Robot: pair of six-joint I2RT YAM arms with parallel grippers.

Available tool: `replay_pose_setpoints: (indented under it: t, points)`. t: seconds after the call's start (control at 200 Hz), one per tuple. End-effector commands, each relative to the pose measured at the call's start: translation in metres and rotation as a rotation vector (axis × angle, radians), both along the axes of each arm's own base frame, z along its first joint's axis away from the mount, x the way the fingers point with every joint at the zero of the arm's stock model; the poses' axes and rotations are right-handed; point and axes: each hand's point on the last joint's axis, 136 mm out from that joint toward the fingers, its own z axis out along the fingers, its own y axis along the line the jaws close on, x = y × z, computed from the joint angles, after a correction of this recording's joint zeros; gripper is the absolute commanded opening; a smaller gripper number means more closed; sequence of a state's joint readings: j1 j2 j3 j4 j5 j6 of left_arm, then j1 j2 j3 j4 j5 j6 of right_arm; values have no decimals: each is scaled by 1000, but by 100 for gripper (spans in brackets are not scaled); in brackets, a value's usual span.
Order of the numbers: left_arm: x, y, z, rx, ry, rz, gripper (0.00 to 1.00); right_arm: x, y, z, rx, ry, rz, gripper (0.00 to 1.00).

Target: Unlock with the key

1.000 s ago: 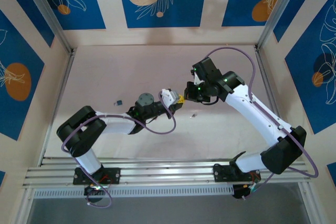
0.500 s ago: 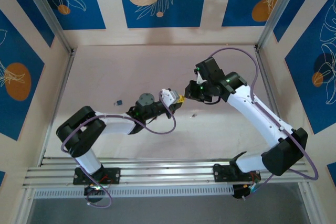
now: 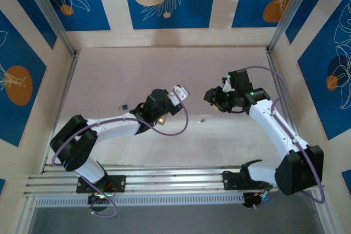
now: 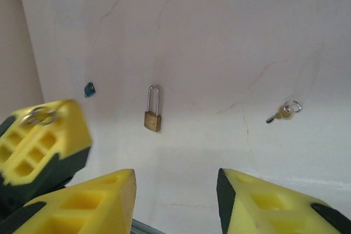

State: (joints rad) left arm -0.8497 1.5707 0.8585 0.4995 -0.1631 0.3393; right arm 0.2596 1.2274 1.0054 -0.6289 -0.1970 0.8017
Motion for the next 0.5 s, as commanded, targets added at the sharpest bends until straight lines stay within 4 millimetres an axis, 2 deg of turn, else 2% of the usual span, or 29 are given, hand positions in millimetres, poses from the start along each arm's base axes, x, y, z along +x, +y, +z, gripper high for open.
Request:
replay_pose_setpoints:
  t: [0.0,0.12,0.255,0.365,0.43,0.495]
  points:
    - [3,18,3,190,-192,83,0,8,15,34,190,-123,70,47]
    - [5,19,11,232,-332,120,0,11,13,40,241,-188,72,48]
    - [2,14,16,229,-368,112,0,13,10,43,231,-239,79,48]
    - [-5,4,16,249,-406,85,0,13,3,36,198,-280,43,48]
    - [-8,-1,16,266,-444,80,0,12,-2,31,182,-305,25,56]
    - [-9,-3,17,274,-479,85,0,10,-3,27,180,-338,28,58]
